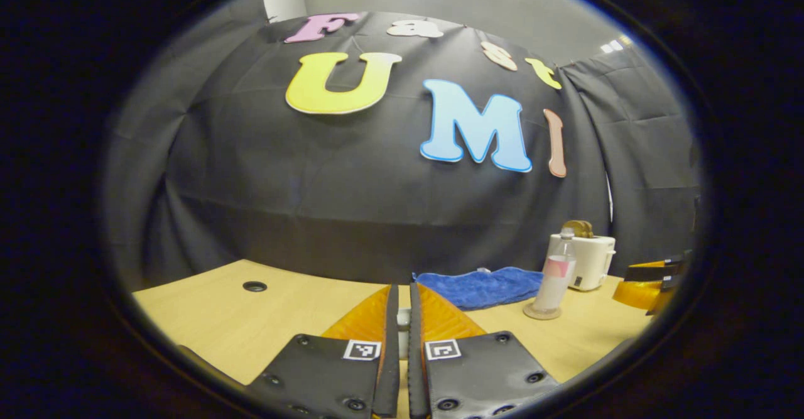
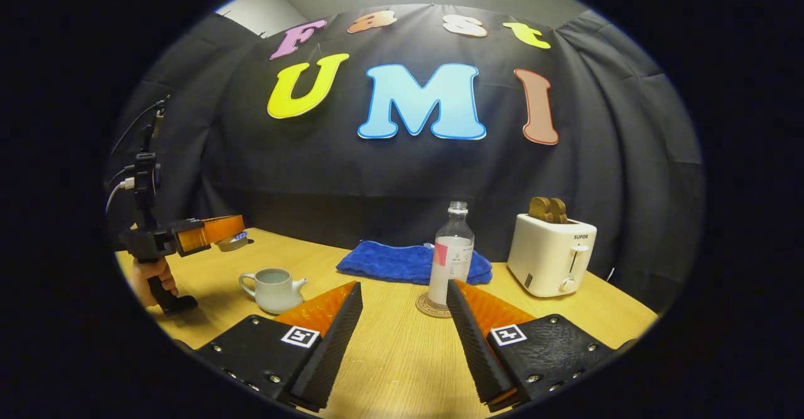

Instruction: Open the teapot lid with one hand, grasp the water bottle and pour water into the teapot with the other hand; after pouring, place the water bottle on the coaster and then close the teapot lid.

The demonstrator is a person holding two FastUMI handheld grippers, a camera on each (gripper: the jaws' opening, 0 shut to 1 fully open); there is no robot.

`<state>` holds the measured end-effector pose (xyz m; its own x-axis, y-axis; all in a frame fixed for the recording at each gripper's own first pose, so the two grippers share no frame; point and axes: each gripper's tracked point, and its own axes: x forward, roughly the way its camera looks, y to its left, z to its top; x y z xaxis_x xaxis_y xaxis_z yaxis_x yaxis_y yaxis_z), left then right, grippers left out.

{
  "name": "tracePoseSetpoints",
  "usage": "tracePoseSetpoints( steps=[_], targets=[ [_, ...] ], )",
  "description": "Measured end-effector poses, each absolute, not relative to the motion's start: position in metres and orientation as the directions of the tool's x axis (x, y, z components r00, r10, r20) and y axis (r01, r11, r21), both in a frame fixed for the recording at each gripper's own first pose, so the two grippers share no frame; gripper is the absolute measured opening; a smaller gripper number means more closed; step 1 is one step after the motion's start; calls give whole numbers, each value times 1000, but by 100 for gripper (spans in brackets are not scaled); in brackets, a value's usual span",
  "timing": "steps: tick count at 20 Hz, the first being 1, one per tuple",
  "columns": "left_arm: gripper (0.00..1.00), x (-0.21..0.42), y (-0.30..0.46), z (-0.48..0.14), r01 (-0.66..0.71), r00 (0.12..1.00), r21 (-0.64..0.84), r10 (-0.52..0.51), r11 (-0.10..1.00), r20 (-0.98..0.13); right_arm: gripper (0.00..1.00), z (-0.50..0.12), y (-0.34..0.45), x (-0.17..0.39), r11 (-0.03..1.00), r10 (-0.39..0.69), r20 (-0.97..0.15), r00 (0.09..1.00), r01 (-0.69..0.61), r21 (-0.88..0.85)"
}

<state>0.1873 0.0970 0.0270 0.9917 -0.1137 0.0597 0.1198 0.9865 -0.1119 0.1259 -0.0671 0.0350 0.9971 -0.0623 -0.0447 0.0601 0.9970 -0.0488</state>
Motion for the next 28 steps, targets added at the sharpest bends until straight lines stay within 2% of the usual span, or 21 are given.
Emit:
tracePoseSetpoints(
  steps=[4,10,25,28],
  targets=[
    [12,195,63,20,162,987,-53,-161,985,13,84,25,-68,126,999,-43,-74,996,42,-11],
    [12,206,37,4,177,983,-39,-179,983,-39,84,37,-75,121,997,-69,-36,997,67,-48],
    [12,219,35,-19,165,982,-41,-168,985,-85,83,35,-69,121,997,-58,-36,998,57,-52],
    [19,222,34,-20,174,980,-54,-178,983,-89,84,36,-69,120,997,-60,-34,998,58,-56]
  ],
)
